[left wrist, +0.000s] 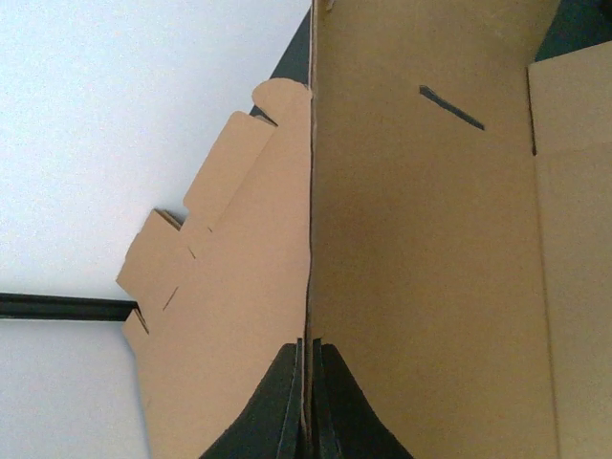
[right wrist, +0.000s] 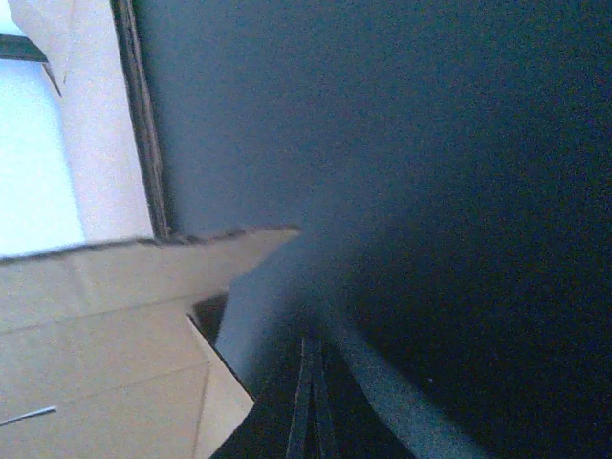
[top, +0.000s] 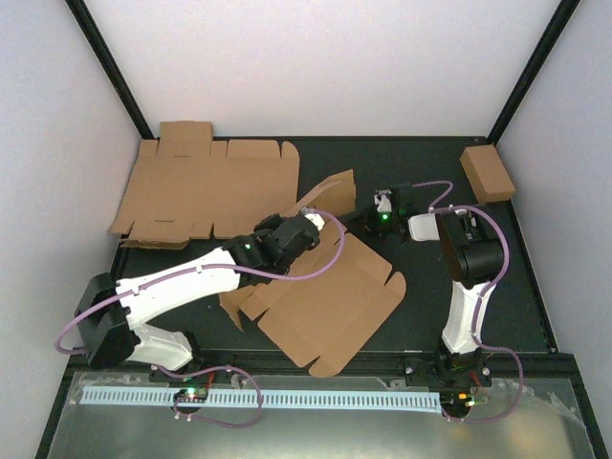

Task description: Fold the paper box

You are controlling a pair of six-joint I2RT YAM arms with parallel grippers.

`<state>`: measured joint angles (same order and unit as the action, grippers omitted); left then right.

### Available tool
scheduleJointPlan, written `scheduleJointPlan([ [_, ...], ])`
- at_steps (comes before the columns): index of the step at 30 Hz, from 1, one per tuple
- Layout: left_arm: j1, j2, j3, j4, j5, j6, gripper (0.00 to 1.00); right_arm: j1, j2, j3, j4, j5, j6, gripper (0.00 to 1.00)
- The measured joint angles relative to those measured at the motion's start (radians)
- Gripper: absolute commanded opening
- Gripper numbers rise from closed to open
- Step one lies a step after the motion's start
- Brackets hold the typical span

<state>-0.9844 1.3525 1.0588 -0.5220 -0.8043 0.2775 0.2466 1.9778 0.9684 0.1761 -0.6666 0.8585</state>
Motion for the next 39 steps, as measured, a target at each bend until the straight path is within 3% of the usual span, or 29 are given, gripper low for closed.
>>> scheduleJointPlan([
  [9,0.0,0.012,0.0,0.0,-0.004,0.0,0.02,0.0,0.024,0.003,0.06,-0.021,0.052,0.01],
  [39,-0.008,0.031,0.001,-0.022,-0.004,-0.001,0.02,0.093,-0.074,0.064,-0.187,-0.058,-0.201,0.02],
])
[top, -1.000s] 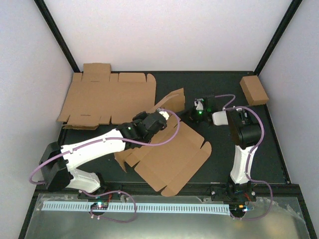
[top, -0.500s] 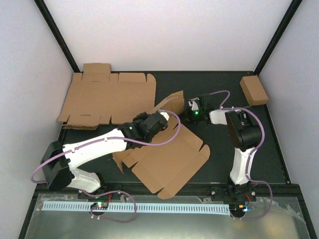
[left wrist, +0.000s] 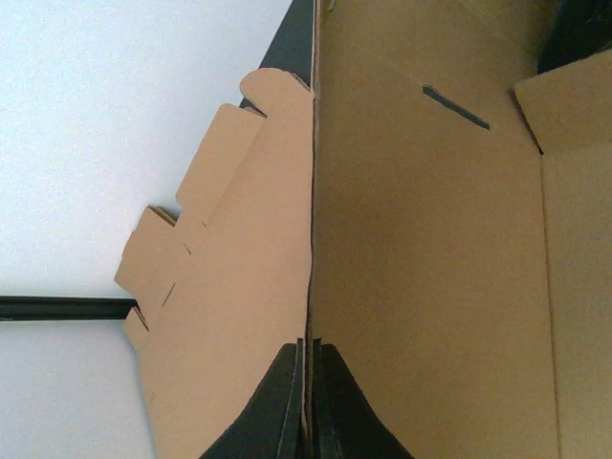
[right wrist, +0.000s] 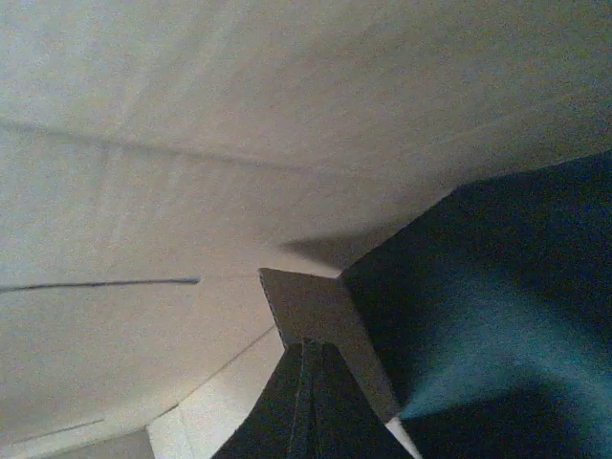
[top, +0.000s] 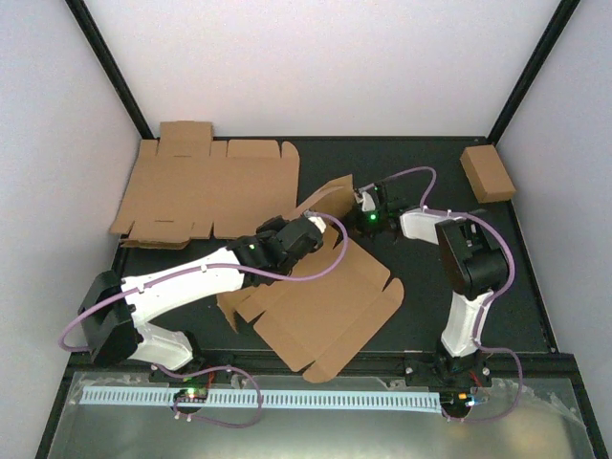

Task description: Fold the paper box

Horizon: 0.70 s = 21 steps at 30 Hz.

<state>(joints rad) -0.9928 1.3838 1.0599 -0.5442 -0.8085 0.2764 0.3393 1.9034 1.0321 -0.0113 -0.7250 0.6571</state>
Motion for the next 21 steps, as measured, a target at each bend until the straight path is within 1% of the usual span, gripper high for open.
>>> scheduleJointPlan([
  [11,-0.028,0.018,0.006,0.0,-0.019,-0.003,0.02,0.058,-0.051,-0.043,-0.018,-0.003,-0.025,0.02],
  [15,-0.063,0.05,0.015,-0.001,-0.075,-0.002,0.02,0.068,-0.062,-0.095,0.005,0.008,-0.02,0.02],
  [21,-0.127,0.122,0.017,0.003,-0.224,0.005,0.02,0.069,-0.069,-0.16,0.082,0.024,0.015,0.02],
])
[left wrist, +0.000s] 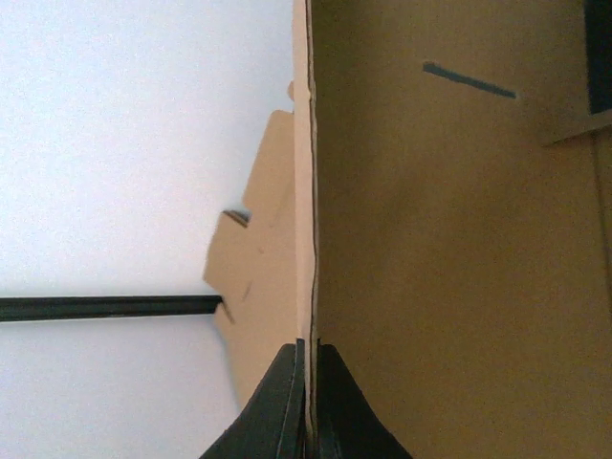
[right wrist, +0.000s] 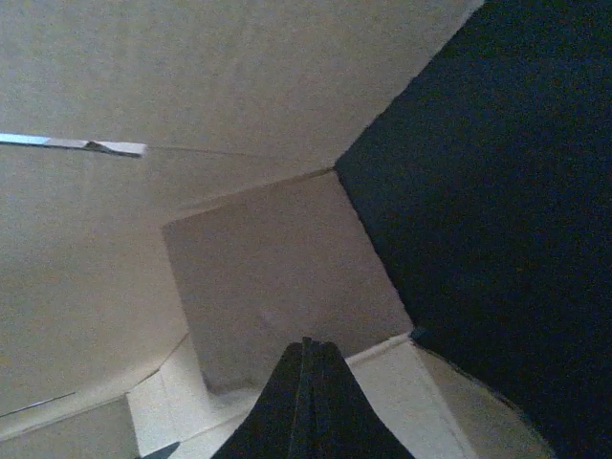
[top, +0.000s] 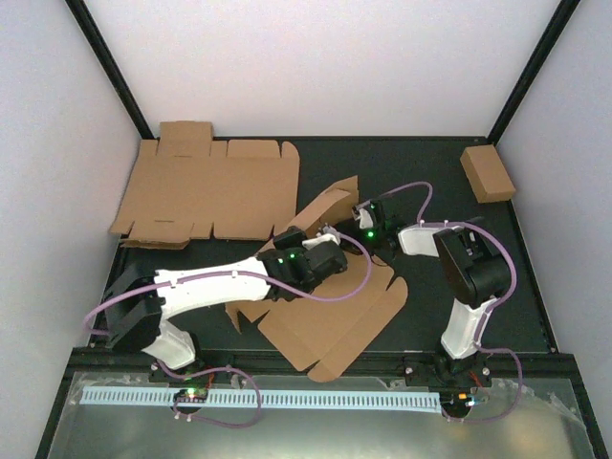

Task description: Fold the paper box

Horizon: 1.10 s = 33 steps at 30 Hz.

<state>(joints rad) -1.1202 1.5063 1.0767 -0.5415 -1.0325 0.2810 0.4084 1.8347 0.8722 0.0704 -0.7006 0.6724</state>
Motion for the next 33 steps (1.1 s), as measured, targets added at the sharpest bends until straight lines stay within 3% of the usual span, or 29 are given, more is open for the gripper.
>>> scheduleJointPlan([
  [6,-0.032,0.073,0.001,0.011,-0.135,0.01,0.02,0.0,-0.043,-0.055,0.043,0.061,0.016,0.07],
  [16,-0.053,0.091,0.001,0.019,-0.176,0.02,0.02,0.0,-0.224,-0.111,0.06,0.154,-0.034,0.12],
  [25,-0.065,0.113,0.001,0.02,-0.209,0.021,0.02,0.0,-0.496,-0.278,0.158,0.166,0.065,0.3],
  [33,-0.066,0.119,0.001,0.024,-0.222,0.022,0.02,0.0,-0.661,-0.323,0.219,0.179,0.199,0.45],
])
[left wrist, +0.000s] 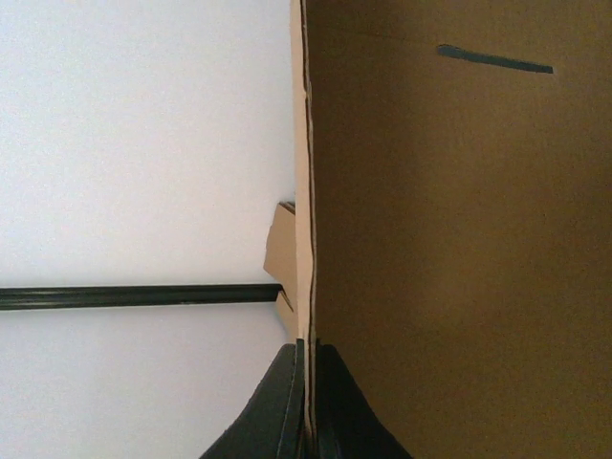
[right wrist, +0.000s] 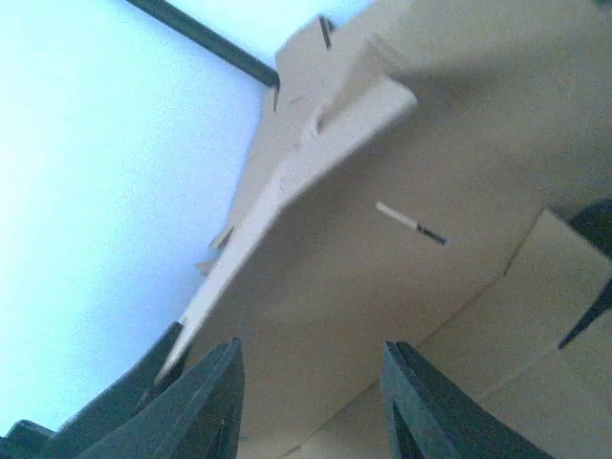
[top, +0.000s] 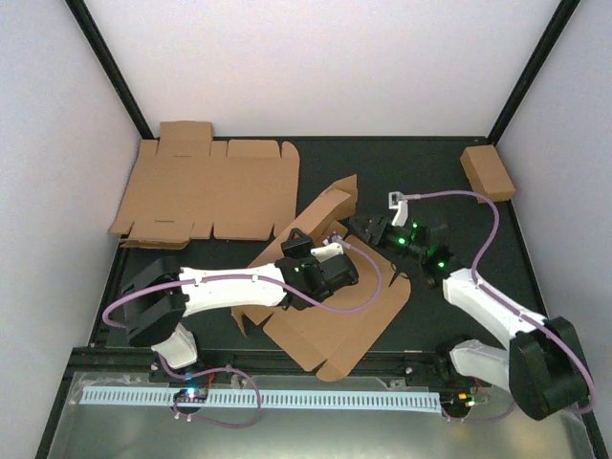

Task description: Fold the paper box

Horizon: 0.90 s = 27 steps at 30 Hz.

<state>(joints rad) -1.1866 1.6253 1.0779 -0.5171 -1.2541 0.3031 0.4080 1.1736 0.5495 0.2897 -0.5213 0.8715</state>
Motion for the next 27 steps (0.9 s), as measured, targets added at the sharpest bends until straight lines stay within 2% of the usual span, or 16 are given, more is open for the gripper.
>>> scheduleJointPlan([
  [4,-0.001,0.0,0.0,0.003,-0.001,0.0,0.02,-0.004,-0.07,0.05,-0.091,0.088,-0.046,0.43],
  [9,-0.007,0.0,0.0,0.009,-0.002,0.004,0.02,-0.048,-0.011,0.253,-0.236,0.154,-0.134,0.35],
  [11,-0.011,0.0,0.0,0.013,-0.002,0.007,0.01,-0.069,0.034,0.33,-0.28,0.163,-0.163,0.28],
  [14,-0.014,0.0,-0.001,0.018,-0.002,0.01,0.02,-0.078,0.102,0.414,-0.329,0.154,-0.203,0.08],
  [16,-0.014,0.0,-0.003,0.024,-0.003,0.012,0.02,-0.078,0.172,0.481,-0.355,0.134,-0.219,0.03],
  [20,-0.019,0.0,-0.01,0.037,-0.01,0.017,0.02,-0.077,0.273,0.535,-0.384,0.086,-0.244,0.02],
  [27,-0.022,0.0,-0.019,0.058,-0.021,0.034,0.01,-0.077,0.389,0.536,-0.41,0.007,-0.246,0.02],
])
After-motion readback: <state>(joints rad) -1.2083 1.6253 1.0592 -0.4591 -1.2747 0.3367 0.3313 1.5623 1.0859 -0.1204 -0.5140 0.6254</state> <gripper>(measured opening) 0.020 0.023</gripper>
